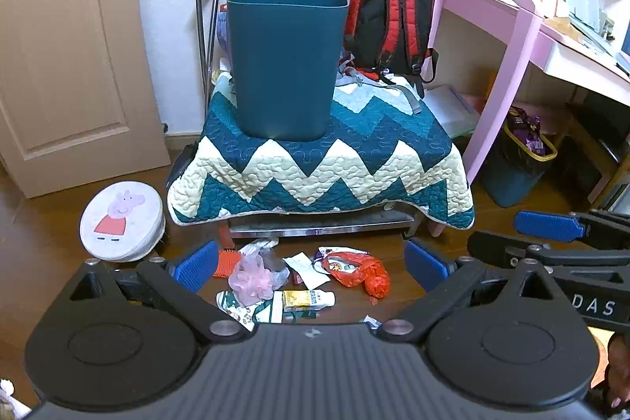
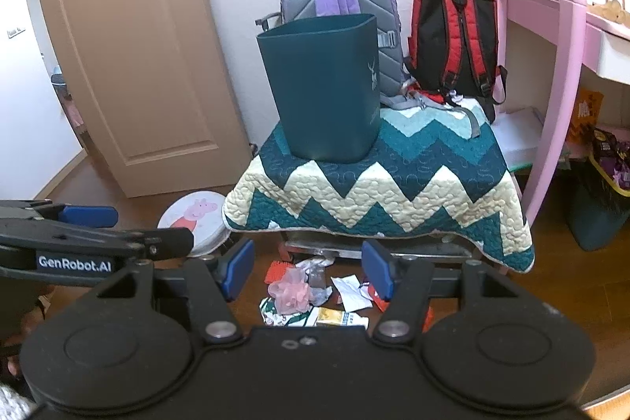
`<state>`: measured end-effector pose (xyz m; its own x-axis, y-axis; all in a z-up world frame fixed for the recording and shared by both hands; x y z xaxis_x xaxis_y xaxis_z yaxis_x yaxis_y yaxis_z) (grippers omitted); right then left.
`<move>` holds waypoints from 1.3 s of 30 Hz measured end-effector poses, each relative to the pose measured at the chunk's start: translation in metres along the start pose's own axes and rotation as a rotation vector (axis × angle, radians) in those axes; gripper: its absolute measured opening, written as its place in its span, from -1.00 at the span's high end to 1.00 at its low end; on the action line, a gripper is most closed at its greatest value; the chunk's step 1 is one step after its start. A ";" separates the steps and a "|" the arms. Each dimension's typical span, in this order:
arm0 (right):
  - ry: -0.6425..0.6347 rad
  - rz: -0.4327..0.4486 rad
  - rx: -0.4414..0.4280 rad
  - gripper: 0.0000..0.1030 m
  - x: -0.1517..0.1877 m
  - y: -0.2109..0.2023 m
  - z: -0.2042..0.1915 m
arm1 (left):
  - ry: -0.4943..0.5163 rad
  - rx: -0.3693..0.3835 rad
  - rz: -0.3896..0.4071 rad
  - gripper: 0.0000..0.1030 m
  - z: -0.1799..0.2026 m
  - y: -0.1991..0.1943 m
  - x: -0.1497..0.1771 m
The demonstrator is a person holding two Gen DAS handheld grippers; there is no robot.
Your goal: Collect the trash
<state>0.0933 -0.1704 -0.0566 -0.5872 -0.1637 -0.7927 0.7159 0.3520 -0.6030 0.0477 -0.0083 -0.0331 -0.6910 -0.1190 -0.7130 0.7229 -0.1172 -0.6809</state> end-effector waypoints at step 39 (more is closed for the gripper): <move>0.002 -0.004 -0.004 -0.17 0.001 0.000 -0.001 | 0.000 -0.001 0.001 -0.97 -0.001 0.000 0.007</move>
Point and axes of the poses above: each gripper's, at about its wrist camera, not at the fingertips, and y roughly the way its jaws point, z to its right, x to its underside, the point moved 8 cm from there along y, roughly the way its jaws point, and after that the axes turned 9 degrees about x, right-handed, at the moved point
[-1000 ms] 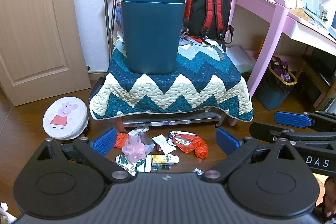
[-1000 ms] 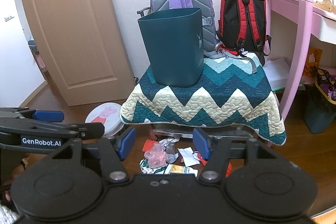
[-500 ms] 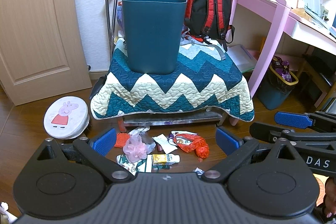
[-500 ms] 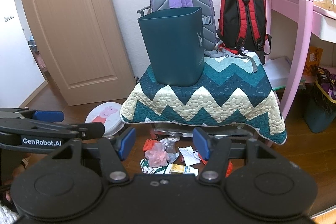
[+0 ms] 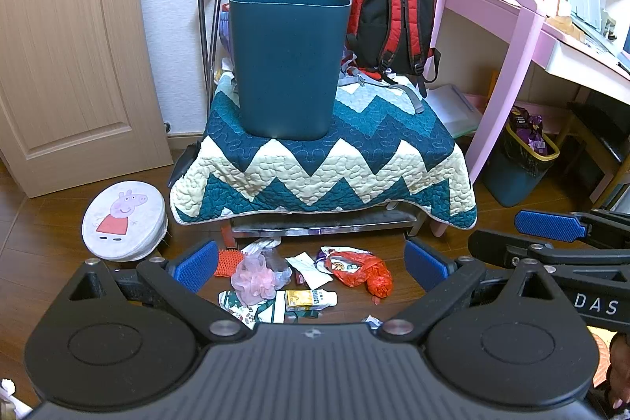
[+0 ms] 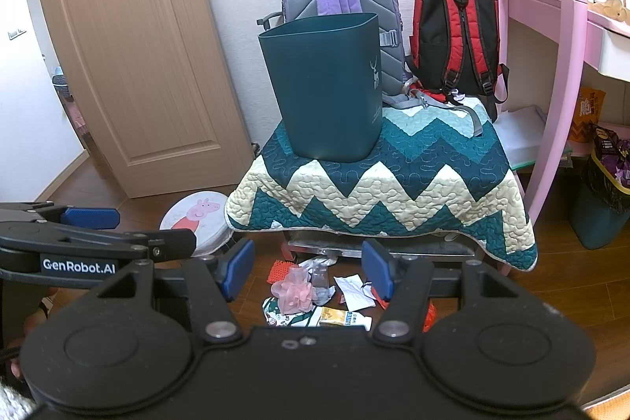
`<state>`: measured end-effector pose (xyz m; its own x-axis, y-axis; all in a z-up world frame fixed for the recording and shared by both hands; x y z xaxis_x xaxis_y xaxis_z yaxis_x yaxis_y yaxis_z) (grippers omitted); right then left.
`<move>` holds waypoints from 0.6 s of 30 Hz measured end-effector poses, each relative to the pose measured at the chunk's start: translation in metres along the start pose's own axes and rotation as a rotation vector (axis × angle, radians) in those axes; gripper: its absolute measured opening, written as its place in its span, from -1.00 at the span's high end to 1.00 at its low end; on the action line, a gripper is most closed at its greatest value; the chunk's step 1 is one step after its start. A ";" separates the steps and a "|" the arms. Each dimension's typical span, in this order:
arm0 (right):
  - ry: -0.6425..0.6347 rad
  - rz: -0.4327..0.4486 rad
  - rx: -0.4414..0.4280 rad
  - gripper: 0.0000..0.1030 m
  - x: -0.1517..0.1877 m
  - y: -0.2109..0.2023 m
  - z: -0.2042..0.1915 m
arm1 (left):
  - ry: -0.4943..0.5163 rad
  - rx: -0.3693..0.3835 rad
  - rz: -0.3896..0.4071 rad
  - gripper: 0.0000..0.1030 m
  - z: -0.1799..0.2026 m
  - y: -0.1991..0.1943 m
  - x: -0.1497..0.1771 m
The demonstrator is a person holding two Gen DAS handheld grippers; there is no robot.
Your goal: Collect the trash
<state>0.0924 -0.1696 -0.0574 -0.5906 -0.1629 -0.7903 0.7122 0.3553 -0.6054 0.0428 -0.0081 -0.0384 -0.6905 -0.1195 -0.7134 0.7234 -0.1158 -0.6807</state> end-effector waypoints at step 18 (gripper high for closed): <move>-0.001 -0.002 0.001 -0.17 0.001 0.001 -0.001 | 0.000 0.000 -0.001 -0.97 0.001 0.000 0.001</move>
Point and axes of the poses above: each gripper's, at about its wrist camera, not at the fingertips, and y roughly the way its jaws point, z to its right, x to its underside, the point moved 8 cm from there along y, roughly the way its jaws point, and after that the axes turned 9 degrees about x, right-handed, at the moved point
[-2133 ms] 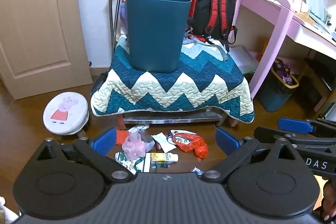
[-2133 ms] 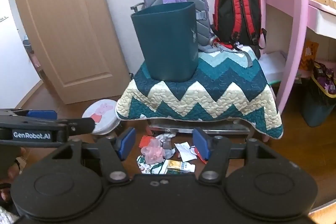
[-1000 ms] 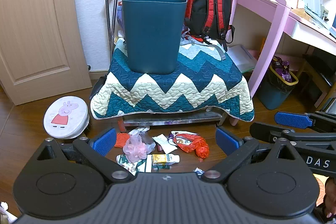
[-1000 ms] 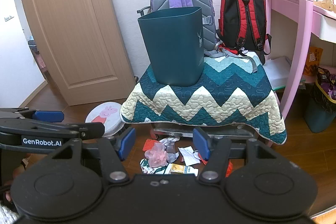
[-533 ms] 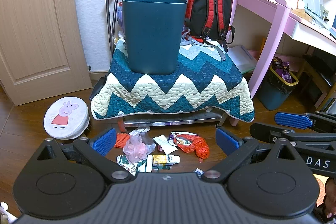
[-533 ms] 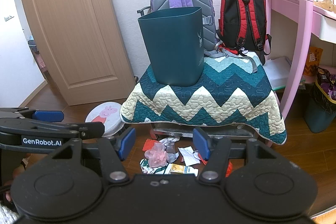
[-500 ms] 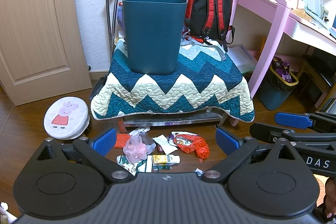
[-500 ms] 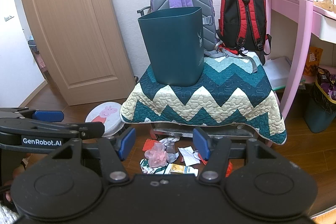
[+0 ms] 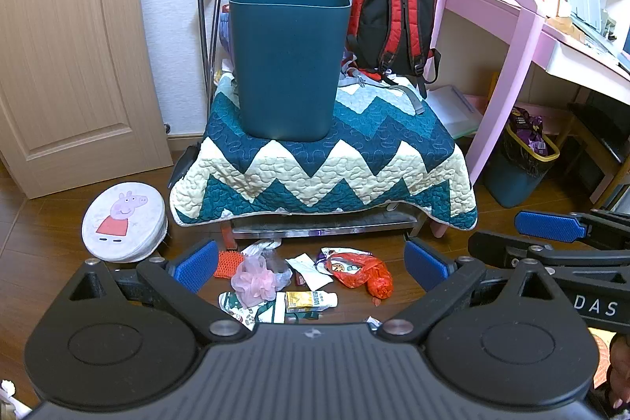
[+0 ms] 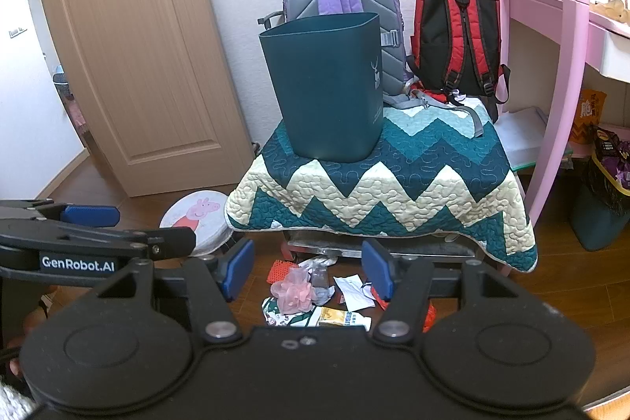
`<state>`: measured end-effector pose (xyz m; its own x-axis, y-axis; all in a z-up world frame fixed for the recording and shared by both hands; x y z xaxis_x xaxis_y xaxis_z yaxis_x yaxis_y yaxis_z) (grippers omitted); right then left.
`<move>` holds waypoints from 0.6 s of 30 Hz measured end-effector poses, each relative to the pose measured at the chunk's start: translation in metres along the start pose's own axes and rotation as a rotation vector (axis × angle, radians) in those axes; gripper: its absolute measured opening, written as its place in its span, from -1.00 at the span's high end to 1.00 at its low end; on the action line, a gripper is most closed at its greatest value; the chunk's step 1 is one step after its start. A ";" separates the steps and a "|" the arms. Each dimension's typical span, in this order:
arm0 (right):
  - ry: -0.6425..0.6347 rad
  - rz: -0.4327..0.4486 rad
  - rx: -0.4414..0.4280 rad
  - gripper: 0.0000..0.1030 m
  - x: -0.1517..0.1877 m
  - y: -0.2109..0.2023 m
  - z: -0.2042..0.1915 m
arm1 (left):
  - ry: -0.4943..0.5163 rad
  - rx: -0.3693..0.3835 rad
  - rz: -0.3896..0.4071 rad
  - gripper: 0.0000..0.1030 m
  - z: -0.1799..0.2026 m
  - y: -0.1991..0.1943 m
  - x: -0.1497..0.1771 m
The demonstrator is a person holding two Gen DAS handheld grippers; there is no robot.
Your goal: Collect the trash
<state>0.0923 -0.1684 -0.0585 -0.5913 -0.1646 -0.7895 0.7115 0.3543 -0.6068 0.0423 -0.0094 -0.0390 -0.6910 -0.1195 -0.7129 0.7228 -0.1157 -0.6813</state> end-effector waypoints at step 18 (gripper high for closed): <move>-0.012 -0.040 0.003 -0.17 -0.001 0.020 0.001 | -0.007 0.000 -0.031 -0.97 -0.009 0.020 -0.006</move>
Point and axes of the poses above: each gripper's, at about its wrist camera, not at the fingertips, and y roughly the way its jaws point, z to its right, x to its underside, the point moved 8 cm from there along y, roughly the way its jaws point, and after that the axes turned 9 degrees about x, right-handed, at the moved point
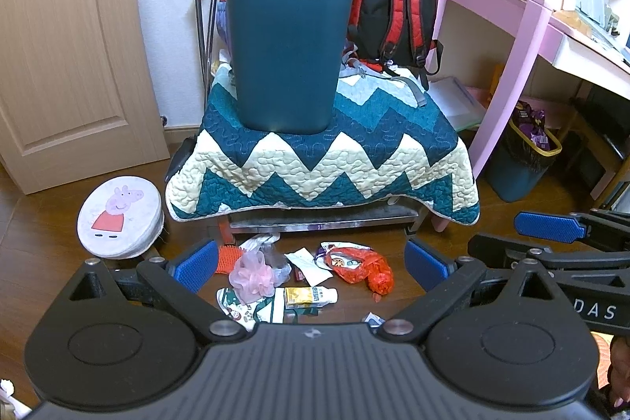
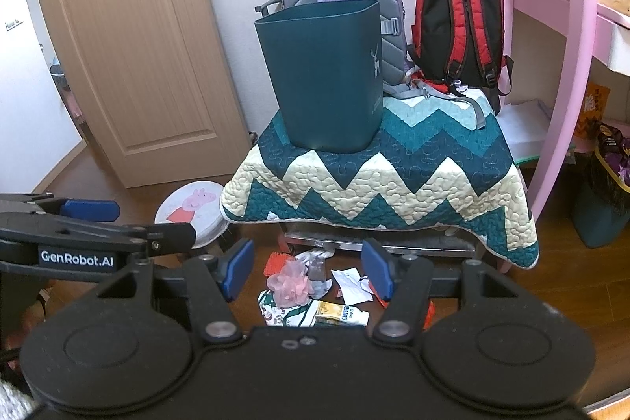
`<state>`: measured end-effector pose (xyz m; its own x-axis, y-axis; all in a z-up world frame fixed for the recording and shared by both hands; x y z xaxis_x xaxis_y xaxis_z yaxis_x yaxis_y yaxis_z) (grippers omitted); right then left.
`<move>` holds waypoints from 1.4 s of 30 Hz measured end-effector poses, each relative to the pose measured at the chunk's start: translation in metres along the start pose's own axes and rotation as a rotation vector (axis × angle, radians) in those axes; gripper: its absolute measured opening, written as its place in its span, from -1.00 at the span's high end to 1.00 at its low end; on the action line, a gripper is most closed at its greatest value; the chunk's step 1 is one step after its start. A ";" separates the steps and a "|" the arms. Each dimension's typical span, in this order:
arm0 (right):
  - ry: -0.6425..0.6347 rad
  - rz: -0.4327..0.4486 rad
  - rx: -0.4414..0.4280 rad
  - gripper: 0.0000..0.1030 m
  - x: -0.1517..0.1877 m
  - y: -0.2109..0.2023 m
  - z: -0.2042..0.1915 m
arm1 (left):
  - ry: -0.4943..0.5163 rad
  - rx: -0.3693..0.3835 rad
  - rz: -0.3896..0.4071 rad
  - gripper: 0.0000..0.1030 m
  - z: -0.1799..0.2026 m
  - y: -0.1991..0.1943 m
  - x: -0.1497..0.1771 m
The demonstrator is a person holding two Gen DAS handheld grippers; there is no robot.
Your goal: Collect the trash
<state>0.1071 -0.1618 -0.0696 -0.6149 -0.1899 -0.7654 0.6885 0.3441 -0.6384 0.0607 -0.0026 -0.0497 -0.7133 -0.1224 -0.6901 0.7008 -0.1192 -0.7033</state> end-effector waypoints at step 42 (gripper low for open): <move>0.001 -0.422 0.117 -0.17 0.055 0.384 0.145 | -0.092 -0.063 -0.482 -0.97 -0.187 0.355 0.027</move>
<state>0.3935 -0.1737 -0.3683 -0.8521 -0.2906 -0.4353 0.4154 0.1304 -0.9002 0.2893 0.1357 -0.3499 -0.9510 -0.1551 -0.2675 0.2874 -0.1241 -0.9497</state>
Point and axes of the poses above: each gripper's, at about its wrist camera, not at the fingertips, and y roughly the way its jaws point, z to its right, x to its underside, the point moved 8 cm from there along y, roughly the way its jaws point, and after that the axes turned 9 degrees about x, right-handed, at the moved point
